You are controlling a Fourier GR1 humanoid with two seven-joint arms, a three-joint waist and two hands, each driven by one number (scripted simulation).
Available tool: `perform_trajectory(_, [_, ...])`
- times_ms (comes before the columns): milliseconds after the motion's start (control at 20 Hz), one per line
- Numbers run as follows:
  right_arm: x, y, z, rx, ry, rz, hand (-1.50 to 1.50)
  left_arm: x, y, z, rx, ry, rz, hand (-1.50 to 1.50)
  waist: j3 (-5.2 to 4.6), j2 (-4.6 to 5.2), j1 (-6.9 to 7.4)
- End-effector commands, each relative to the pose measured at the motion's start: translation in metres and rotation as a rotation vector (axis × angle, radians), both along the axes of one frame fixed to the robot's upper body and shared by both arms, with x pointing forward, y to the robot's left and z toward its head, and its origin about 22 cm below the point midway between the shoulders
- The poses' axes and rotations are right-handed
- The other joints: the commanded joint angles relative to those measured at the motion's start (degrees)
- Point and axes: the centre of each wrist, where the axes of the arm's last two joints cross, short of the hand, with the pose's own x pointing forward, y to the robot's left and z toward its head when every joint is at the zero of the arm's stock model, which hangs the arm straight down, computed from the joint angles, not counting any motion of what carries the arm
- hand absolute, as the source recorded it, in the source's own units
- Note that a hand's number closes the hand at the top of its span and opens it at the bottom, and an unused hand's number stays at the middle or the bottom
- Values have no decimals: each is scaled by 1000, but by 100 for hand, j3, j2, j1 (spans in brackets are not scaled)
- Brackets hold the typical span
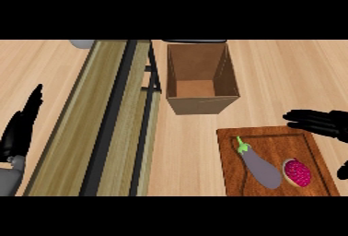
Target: Pick the cupcake from the cutting board and place it in the cardboard box
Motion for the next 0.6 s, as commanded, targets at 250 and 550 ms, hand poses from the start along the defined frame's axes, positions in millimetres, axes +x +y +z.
perform_trajectory(250, [22,29,-25,-192,88,199,-150,2,-3,-18,9,1,14,0,-20,148,-149])
perform_trajectory(550, [32,30,-30,-239,49,190,-150,-18,14,-15,12,14,31,0,-19,114,-199])
